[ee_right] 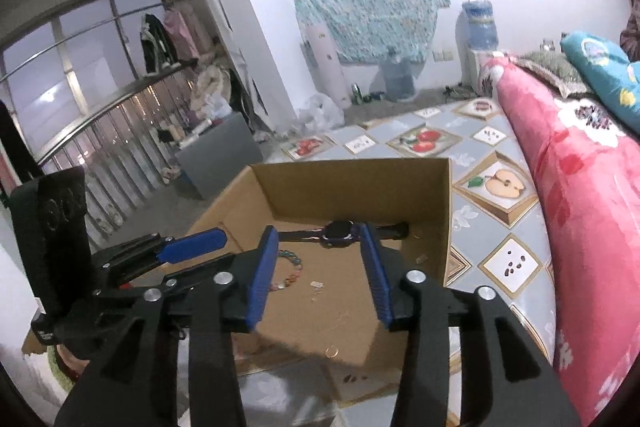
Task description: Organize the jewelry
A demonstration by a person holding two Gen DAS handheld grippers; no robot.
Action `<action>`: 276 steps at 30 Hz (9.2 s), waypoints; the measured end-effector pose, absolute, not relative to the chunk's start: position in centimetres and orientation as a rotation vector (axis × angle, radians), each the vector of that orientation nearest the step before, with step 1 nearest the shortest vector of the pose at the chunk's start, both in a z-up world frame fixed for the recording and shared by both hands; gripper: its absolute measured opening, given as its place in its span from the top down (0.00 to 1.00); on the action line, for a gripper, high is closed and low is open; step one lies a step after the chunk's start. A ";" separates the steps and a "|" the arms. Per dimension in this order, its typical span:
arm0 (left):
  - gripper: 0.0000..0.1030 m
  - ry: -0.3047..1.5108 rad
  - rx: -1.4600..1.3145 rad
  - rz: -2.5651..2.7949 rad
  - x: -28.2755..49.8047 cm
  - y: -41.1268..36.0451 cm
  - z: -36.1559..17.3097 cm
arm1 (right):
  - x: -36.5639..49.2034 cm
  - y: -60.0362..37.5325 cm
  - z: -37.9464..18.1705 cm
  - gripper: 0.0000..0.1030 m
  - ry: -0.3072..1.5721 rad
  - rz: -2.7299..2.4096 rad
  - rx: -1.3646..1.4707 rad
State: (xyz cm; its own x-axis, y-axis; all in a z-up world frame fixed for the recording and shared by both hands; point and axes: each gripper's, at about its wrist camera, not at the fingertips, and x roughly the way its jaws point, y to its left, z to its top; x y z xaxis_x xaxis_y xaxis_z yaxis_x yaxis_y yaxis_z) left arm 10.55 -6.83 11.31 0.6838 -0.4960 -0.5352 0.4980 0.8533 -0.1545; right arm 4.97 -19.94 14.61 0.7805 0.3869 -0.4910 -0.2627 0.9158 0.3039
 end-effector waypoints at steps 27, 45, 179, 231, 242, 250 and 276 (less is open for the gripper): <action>0.19 0.891 0.210 -0.544 0.6 -8.5 -0.7 | -2.5 -19.6 1.6 0.22 0.980 0.038 -0.014; 0.19 0.978 0.252 -0.478 1.4 -10.5 -2.5 | -1.2 -20.3 -0.2 0.06 1.067 0.031 -0.044; 0.78 0.891 0.196 -0.358 5.9 -5.2 -2.2 | -2.4 -19.2 -0.7 0.06 0.938 0.073 -0.023; 0.84 0.848 0.178 -0.416 4.3 -5.1 -2.5 | -3.5 -17.5 0.5 0.93 0.893 0.258 0.178; 0.84 0.851 0.176 -0.413 4.3 -5.2 -2.5 | -3.4 -17.6 0.4 0.93 0.910 0.212 0.095; 0.84 0.853 0.177 -0.411 4.4 -5.2 -2.4 | -3.4 -15.8 0.0 0.93 0.907 0.236 0.031; 0.84 0.852 0.184 -0.409 4.3 -5.2 -2.4 | -2.7 -15.3 -0.1 0.76 0.855 0.327 -0.066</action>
